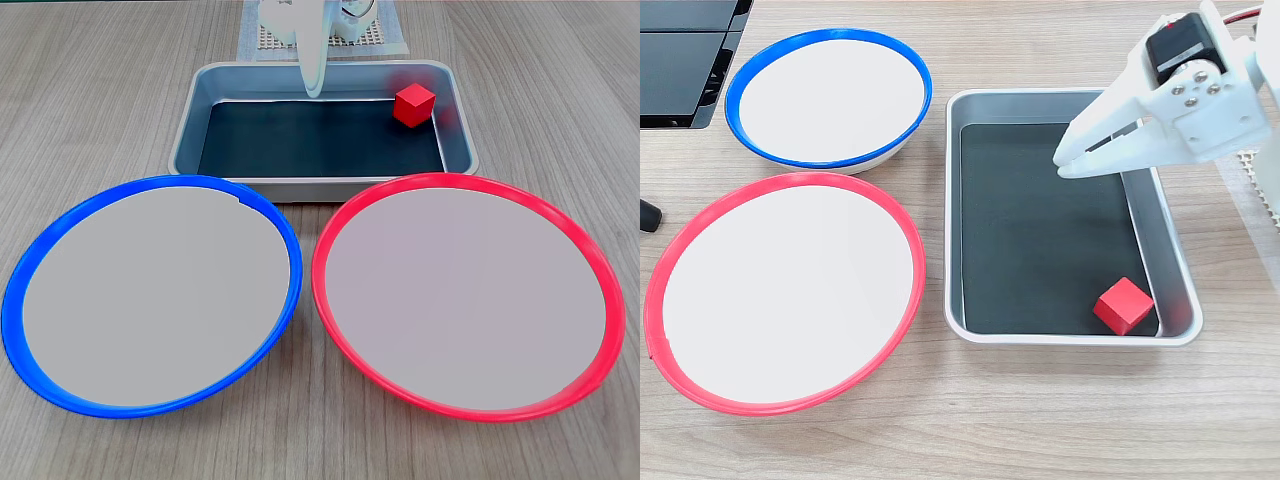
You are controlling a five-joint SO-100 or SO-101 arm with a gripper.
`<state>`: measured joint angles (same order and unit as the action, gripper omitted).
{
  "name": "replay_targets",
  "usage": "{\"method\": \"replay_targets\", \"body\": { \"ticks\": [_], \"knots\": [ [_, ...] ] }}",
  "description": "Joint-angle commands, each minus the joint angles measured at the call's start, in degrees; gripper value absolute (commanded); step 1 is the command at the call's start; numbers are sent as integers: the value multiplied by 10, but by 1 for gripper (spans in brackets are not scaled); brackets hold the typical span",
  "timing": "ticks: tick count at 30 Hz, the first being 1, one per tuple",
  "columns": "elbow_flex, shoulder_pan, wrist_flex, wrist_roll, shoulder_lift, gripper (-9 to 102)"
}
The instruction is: Move a red block from tray to red dish
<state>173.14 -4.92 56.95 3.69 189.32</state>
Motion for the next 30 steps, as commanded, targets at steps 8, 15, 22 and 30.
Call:
{"method": "replay_targets", "body": {
  "ticks": [8,15,22,30],
  "knots": [
    [1,-1,2,-4,13,0],
    [1,-1,2,-4,13,0],
    [-82,-6,61,-252,-18,0],
    [-402,-2,256,-580,-326,0]
  ]
}}
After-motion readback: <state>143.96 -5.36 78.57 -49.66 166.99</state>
